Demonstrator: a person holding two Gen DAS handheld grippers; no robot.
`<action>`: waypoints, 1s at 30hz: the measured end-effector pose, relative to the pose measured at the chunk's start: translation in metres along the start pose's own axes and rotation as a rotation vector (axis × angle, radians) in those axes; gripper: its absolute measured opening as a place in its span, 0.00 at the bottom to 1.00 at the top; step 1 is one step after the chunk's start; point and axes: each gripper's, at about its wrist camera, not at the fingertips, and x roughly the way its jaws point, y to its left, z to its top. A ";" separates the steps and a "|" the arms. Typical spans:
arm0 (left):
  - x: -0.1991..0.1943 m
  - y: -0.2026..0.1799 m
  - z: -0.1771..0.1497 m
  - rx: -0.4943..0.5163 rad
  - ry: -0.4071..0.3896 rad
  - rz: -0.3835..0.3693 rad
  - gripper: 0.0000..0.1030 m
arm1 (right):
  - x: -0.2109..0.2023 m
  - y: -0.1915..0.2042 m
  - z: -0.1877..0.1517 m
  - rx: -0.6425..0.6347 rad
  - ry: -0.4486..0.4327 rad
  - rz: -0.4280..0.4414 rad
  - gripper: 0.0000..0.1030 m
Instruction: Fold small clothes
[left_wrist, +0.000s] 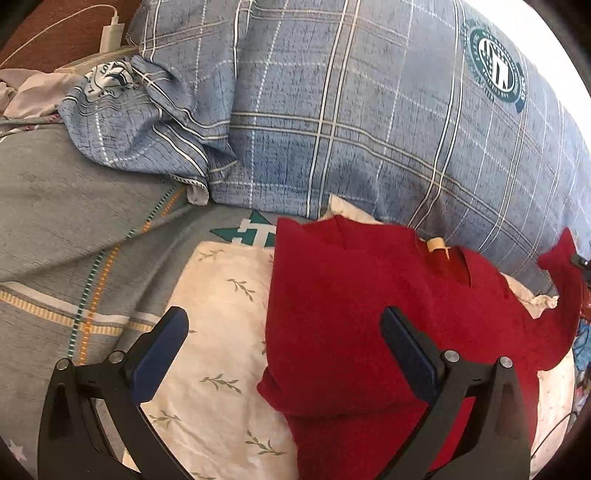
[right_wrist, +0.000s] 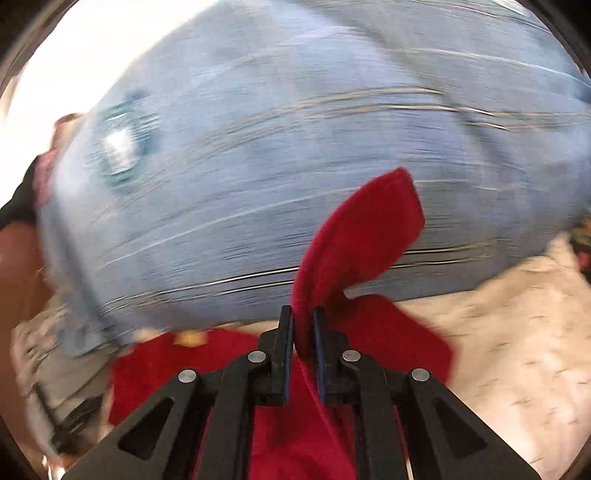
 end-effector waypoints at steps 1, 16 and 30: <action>-0.001 0.000 0.001 -0.003 -0.005 -0.001 1.00 | -0.001 0.018 -0.003 -0.042 0.002 0.025 0.09; -0.007 -0.002 -0.001 -0.012 -0.014 -0.085 1.00 | 0.049 0.140 -0.134 -0.341 0.253 0.175 0.50; 0.030 -0.070 0.009 0.177 0.080 -0.115 0.72 | -0.011 0.034 -0.113 -0.071 0.138 0.070 0.59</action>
